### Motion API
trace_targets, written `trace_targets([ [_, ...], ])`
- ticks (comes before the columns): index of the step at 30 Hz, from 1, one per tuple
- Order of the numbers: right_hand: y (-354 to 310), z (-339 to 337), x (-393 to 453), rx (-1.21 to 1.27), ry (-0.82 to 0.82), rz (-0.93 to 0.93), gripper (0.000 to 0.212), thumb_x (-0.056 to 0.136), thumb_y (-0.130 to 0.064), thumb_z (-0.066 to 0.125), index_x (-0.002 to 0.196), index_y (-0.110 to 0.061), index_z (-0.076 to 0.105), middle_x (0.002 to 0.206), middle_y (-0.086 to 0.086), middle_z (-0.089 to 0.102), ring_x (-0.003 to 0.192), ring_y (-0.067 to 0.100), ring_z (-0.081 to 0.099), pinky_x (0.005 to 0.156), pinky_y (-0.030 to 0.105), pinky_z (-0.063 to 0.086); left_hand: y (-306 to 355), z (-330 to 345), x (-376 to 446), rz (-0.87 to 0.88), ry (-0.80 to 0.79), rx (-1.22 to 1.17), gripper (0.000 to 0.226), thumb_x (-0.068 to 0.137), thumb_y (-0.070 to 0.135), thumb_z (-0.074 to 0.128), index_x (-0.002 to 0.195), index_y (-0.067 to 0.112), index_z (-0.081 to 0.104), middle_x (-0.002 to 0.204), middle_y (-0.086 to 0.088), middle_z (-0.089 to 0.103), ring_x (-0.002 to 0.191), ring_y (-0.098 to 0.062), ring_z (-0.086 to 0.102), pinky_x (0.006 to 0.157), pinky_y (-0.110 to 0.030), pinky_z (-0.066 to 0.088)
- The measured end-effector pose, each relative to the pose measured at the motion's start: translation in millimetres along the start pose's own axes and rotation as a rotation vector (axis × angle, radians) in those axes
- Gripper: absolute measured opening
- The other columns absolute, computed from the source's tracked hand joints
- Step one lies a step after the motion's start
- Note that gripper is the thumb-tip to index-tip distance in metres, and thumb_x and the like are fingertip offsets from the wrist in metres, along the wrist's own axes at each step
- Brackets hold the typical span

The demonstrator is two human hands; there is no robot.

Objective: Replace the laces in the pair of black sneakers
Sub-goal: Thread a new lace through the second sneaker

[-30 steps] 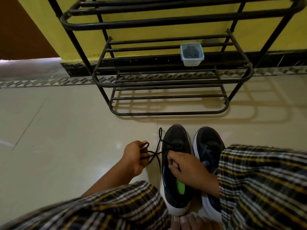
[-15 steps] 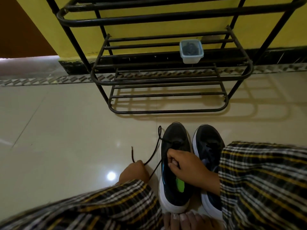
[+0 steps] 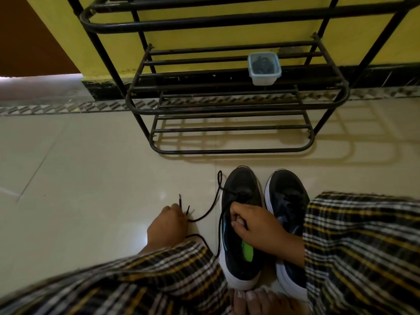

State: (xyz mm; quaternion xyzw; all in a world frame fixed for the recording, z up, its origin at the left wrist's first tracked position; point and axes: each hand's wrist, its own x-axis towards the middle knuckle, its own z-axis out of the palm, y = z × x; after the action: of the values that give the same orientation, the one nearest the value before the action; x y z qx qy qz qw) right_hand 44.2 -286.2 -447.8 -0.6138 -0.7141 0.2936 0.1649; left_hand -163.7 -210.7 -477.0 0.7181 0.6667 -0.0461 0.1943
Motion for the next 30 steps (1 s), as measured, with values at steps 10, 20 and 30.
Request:
trace_targets([
  [10, 4.1, 3.5, 0.8, 0.016, -0.006, -0.001, 0.019, 0.091, -0.019, 0.052, 0.081, -0.026, 0.038, 0.065, -0.01, 0.041, 0.06, 0.004, 0.042, 0.053, 0.017, 0.027, 0.6, 3.5, 32.6, -0.195, -0.058, -0.171, 0.035, 0.094, 0.039, 0.047, 0.079, 0.009, 0.056, 0.072, -0.003, 0.055, 0.069, -0.019, 0.052, 0.059, -0.027, 0.037],
  [20, 6.7, 5.1, -2.8, -0.07, -0.031, 0.01, 0.018, 0.088, -0.019, 0.057, 0.088, -0.021, 0.039, 0.098, -0.005, 0.04, 0.084, 0.016, 0.049, 0.066, 0.024, 0.03, 0.9, -2.8, 34.7, -0.121, 0.113, -0.387, 0.025, 0.094, 0.018, 0.046, 0.073, 0.007, 0.054, 0.068, -0.004, 0.06, 0.072, -0.024, 0.057, 0.063, -0.029, 0.041],
  [30, 9.1, 2.0, -3.7, 0.066, 0.229, 0.319, 0.034, 0.078, -0.018, 0.067, 0.102, -0.014, 0.043, 0.106, 0.001, 0.038, 0.093, 0.021, 0.049, 0.076, 0.028, 0.041, 62.7, -46.8, 17.2, 0.245, 0.368, -0.949, 0.018, 0.097, 0.011, 0.045, 0.108, 0.017, 0.058, 0.08, 0.007, 0.067, 0.078, 0.002, 0.063, 0.074, -0.007, 0.044],
])
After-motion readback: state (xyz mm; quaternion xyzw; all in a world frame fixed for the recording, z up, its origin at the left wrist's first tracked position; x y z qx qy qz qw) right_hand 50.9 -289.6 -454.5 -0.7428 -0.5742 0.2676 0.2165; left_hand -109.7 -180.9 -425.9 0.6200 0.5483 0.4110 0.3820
